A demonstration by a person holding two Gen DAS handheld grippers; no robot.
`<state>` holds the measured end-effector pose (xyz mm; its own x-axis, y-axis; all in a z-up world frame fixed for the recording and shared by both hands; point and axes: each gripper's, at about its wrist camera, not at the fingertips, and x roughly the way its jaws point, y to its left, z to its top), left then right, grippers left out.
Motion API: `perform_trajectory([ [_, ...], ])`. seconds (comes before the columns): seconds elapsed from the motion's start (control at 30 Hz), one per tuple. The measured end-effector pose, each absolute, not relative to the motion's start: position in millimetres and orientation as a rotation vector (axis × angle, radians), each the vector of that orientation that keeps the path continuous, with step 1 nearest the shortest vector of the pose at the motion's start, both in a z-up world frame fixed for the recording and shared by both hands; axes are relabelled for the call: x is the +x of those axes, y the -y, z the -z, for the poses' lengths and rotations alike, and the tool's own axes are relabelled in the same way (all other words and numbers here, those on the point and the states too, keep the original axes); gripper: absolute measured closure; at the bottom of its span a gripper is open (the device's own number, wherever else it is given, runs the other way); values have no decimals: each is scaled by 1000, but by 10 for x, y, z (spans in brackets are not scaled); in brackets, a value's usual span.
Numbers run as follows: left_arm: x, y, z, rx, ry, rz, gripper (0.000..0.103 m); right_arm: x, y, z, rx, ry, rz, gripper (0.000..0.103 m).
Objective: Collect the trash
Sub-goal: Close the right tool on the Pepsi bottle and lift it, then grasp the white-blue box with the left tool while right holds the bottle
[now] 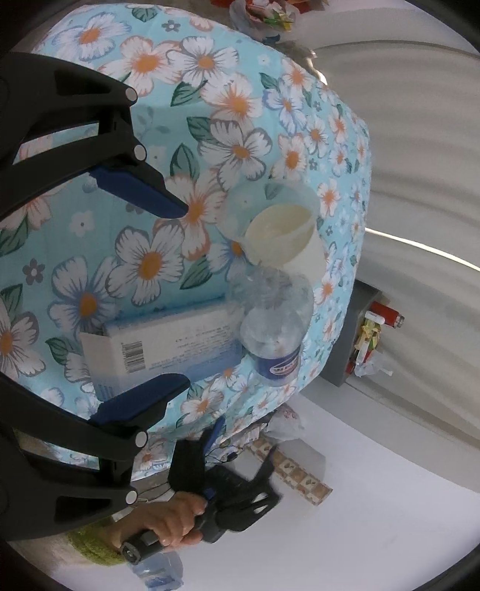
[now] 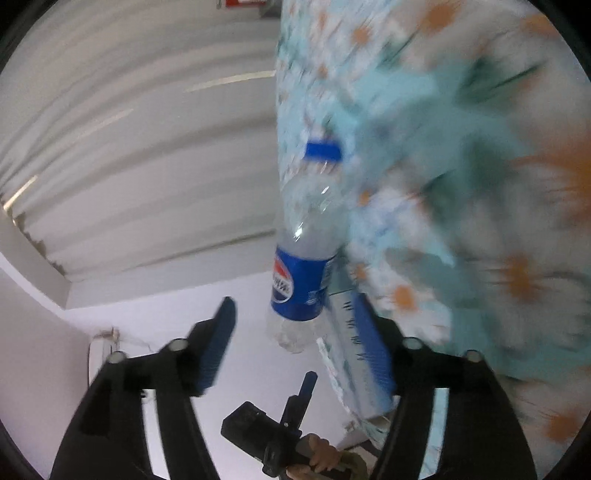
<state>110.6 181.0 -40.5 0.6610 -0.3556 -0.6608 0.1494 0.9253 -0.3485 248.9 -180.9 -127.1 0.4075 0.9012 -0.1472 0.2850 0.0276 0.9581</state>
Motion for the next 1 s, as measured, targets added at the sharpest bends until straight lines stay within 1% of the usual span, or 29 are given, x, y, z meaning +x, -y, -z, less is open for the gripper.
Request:
perform_trajectory([
  [0.07, 1109, -1842, 406, -281, -800, 282, 22, 2659, 1566, 1278, 1482, -1148, -669, 28],
  [0.17, 1109, -1897, 420, -296, -806, 269, 22, 2887, 1262, 1371, 1471, -1209, -644, 28],
  [0.3, 1100, -1988, 442, -307, -807, 250, 22, 3054, 1148, 1397, 1476, -1167, -607, 28],
  [0.33, 1093, -2002, 449, -310, -807, 247, 22, 3083, 1138, 1390, 1480, -1156, -606, 29],
  [0.4, 1092, -2028, 464, -315, -809, 240, 22, 3092, 1166, 1376, 1480, -1133, -599, 42],
  [0.67, 1122, -2033, 495, -324, -815, 247, 22, 2805, 1545, 1371, 1583, -1097, -730, 45],
  [0.83, 1123, -2005, 484, -318, -820, 268, 22, 2442, 2115, 1210, 1414, -1117, -764, 45],
  [1.0, 1173, -1870, 537, -339, -866, 341, 22, 1955, 2522, 1098, 1096, -1252, -619, 43],
])
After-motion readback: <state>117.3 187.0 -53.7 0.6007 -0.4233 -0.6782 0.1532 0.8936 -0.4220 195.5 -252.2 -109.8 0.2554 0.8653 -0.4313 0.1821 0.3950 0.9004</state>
